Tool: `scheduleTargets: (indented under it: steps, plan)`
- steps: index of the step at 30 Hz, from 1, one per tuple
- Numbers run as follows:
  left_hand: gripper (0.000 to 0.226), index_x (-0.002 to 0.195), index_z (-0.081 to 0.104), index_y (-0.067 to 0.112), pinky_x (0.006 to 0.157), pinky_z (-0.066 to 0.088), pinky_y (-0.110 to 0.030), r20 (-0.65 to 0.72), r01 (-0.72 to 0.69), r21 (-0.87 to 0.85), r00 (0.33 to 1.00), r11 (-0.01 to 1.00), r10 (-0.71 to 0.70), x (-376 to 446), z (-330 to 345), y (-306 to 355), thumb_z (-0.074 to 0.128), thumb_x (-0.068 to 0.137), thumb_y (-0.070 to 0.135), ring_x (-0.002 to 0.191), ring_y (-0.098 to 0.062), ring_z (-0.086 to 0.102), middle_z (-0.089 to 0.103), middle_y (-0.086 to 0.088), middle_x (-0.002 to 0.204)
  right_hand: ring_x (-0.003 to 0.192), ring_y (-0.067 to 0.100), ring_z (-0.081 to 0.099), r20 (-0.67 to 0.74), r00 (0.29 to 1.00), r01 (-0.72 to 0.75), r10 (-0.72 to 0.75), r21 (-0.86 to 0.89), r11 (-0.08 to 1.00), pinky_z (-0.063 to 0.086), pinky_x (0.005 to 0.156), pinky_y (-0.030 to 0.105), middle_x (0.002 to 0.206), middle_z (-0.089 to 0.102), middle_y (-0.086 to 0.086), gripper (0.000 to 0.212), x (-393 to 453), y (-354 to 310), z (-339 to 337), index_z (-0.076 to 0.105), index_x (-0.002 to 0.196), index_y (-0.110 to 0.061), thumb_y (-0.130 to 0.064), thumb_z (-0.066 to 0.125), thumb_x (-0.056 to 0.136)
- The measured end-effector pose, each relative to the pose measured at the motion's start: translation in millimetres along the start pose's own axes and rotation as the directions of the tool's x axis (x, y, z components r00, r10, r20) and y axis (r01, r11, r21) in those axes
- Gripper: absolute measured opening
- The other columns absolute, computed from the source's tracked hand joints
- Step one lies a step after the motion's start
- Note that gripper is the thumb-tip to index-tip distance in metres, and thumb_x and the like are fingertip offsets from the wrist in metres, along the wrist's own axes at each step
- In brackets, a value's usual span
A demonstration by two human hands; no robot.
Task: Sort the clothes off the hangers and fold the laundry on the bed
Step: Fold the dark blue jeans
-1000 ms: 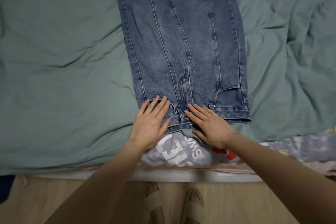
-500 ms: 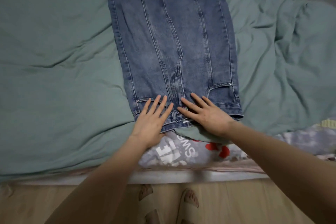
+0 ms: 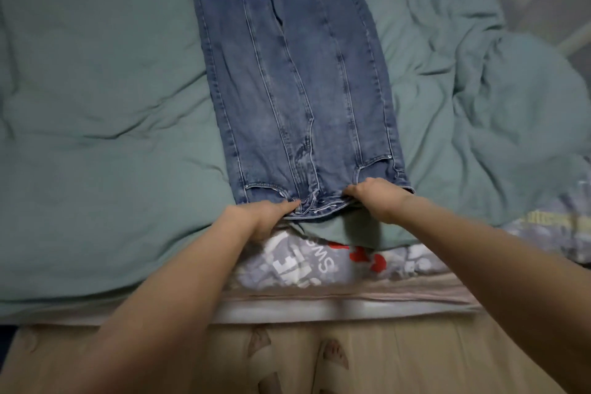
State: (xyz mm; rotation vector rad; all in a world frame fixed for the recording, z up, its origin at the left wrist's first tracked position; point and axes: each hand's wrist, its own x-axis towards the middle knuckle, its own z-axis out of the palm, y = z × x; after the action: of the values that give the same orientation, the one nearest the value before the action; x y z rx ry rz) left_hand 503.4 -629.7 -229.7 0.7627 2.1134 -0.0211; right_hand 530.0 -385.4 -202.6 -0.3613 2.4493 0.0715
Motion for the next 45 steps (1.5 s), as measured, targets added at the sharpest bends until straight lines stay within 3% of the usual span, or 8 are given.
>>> scheduleTargets:
  steps: [6, 13, 21, 24, 28, 32, 40, 45]
  plan:
    - [0.08, 0.153, 0.019, 0.023, 0.109, 0.033, -0.029, -0.134, 0.012, -0.116, 0.991, 0.993, -0.028, -45.8, -28.2, 8.4, 0.058, 0.085, 0.006, 0.134, -0.027, 0.041, 0.04, -0.01, 0.15, 0.116, 0.033, 0.053, -0.083, 0.997, -0.001, 0.006, 0.056, 0.998, 0.043, 0.089, 0.035, 0.122, 0.062, 0.014, 0.043, -36.6, -10.6, -47.2, 0.061, 0.124, -0.014, 0.0, 0.052, 0.085]
    - [0.098, 0.155, 0.002, 0.021, 0.121, 0.009, -0.041, -0.45, 0.133, -0.183, 0.87, 0.974, -0.203, -41.1, -1.9, 38.3, 0.06, 0.085, 0.058, 0.149, -0.02, 0.007, 0.005, 0.002, 0.162, 0.099, 0.035, 0.06, -0.216, 0.975, 0.083, -0.046, 0.165, 0.983, 0.043, 0.076, 0.032, 0.103, 0.068, 0.016, 0.02, -43.4, -11.2, -76.9, 0.07, 0.101, -0.012, -0.007, 0.055, 0.088]
    - [0.072, 0.153, 0.018, 0.022, 0.121, -0.003, -0.034, -0.598, 0.075, -0.023, 0.798, 0.997, -0.073, 20.2, 23.6, 41.7, 0.055, 0.093, 0.01, 0.149, -0.015, 0.006, 0.025, 0.007, 0.158, 0.111, 0.035, 0.057, -0.315, 0.948, 0.038, 0.044, 0.25, 0.967, 0.044, 0.087, 0.037, 0.117, 0.067, 0.012, 0.046, -23.1, 8.0, 2.5, 0.064, 0.122, -0.019, 0.002, 0.051, 0.084]
    - [0.065, 0.153, 0.016, 0.024, 0.119, 0.006, -0.033, -0.562, -0.019, -0.007, 0.827, 1.0, 0.012, 30.8, 27.1, 37.9, 0.05, 0.098, 0.015, 0.148, -0.017, 0.014, 0.021, 0.006, 0.159, 0.128, 0.027, 0.045, -0.343, 0.934, -0.048, 0.097, 0.149, 0.988, 0.041, 0.095, 0.037, 0.138, 0.051, 0.009, 0.049, -8.4, 9.8, 28.2, 0.047, 0.138, -0.02, -0.005, 0.048, 0.091]
    - [0.055, 0.153, 0.02, 0.025, 0.115, 0.026, -0.039, -0.494, -0.047, 0.066, 0.866, 0.997, 0.073, 34.9, 20.7, 33.4, 0.042, 0.103, 0.027, 0.142, -0.024, 0.032, 0.031, -0.001, 0.156, 0.146, 0.02, 0.019, -0.204, 0.974, -0.089, 0.097, 0.051, 0.995, 0.016, 0.115, 0.039, 0.161, 0.006, 0.006, 0.07, 5.6, 6.6, 43.2, 0.011, 0.154, -0.025, 0.003, 0.035, 0.093]
    - [0.044, 0.145, 0.041, 0.027, 0.093, 0.043, -0.039, -0.451, -0.065, 0.034, 0.89, 0.997, 0.073, 18.9, 5.3, 36.8, 0.041, 0.102, 0.037, 0.114, -0.036, 0.057, 0.062, -0.016, 0.126, 0.127, 0.032, 0.046, -0.092, 0.995, -0.043, 0.043, -0.003, 0.999, 0.039, 0.103, 0.04, 0.154, 0.029, 0.014, 0.071, -1.7, 5.4, 22.6, 0.026, 0.15, -0.022, 0.009, 0.039, 0.087]
    - [0.03, 0.118, 0.061, 0.015, 0.085, 0.044, -0.036, -0.188, -0.164, -0.079, 0.971, 0.983, 0.147, -106.5, -26.7, 88.0, 0.046, 0.101, 0.035, 0.108, -0.035, 0.058, 0.066, -0.015, 0.115, 0.11, 0.028, 0.06, 0.147, 0.988, 0.042, -0.051, 0.062, 0.997, 0.046, 0.089, 0.031, 0.119, 0.065, 0.009, 0.035, -110.8, -28.6, -43.8, 0.064, 0.122, -0.023, -0.01, 0.053, 0.091]
    - [0.037, 0.123, 0.057, 0.006, 0.089, 0.04, -0.036, -0.002, -0.126, -0.186, 0.992, 0.974, 0.128, -182.0, -11.4, 136.2, 0.045, 0.101, 0.034, 0.115, -0.035, 0.053, 0.06, -0.019, 0.125, 0.108, 0.03, 0.061, 0.373, 0.924, 0.069, -0.083, 0.05, 0.996, 0.049, 0.093, 0.035, 0.123, 0.063, 0.011, 0.031, -170.0, -55.4, -38.7, 0.062, 0.122, -0.015, -0.023, 0.056, 0.092]
